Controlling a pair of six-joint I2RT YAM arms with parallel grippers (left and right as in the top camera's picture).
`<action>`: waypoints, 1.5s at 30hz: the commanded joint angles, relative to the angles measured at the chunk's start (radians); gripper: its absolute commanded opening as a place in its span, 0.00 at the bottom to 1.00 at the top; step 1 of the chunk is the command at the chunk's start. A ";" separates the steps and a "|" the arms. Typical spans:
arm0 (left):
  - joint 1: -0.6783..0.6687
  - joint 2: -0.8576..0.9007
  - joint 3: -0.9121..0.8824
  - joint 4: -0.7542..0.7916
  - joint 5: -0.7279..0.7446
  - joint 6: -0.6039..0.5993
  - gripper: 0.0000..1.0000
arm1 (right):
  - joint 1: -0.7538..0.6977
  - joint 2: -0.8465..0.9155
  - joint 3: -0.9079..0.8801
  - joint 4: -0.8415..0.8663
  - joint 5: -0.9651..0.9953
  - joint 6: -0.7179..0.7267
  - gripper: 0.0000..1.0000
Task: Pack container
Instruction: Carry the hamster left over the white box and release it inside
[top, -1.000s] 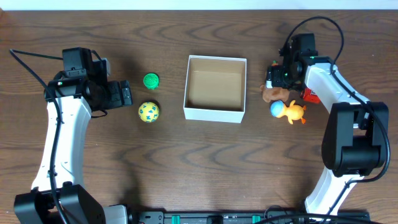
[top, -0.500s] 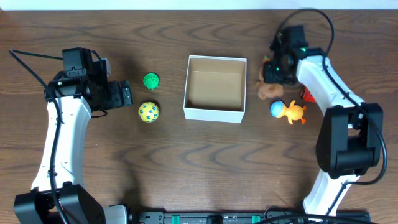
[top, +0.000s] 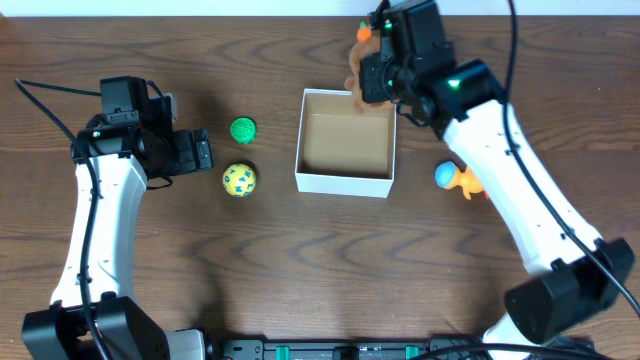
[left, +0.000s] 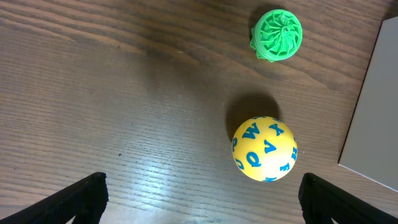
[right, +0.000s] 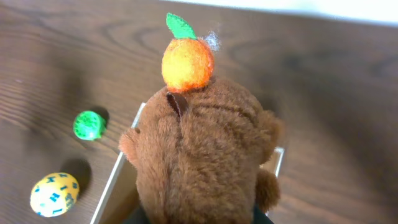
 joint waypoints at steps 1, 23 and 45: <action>0.003 0.002 0.016 -0.002 -0.005 0.006 0.98 | 0.039 0.053 -0.016 -0.015 0.024 0.115 0.01; 0.003 0.002 0.016 -0.002 -0.005 0.006 0.98 | 0.115 0.325 -0.016 0.148 0.017 0.288 0.22; 0.003 0.002 0.016 -0.002 -0.005 0.006 0.98 | -0.060 -0.029 -0.006 0.032 -0.192 0.074 0.26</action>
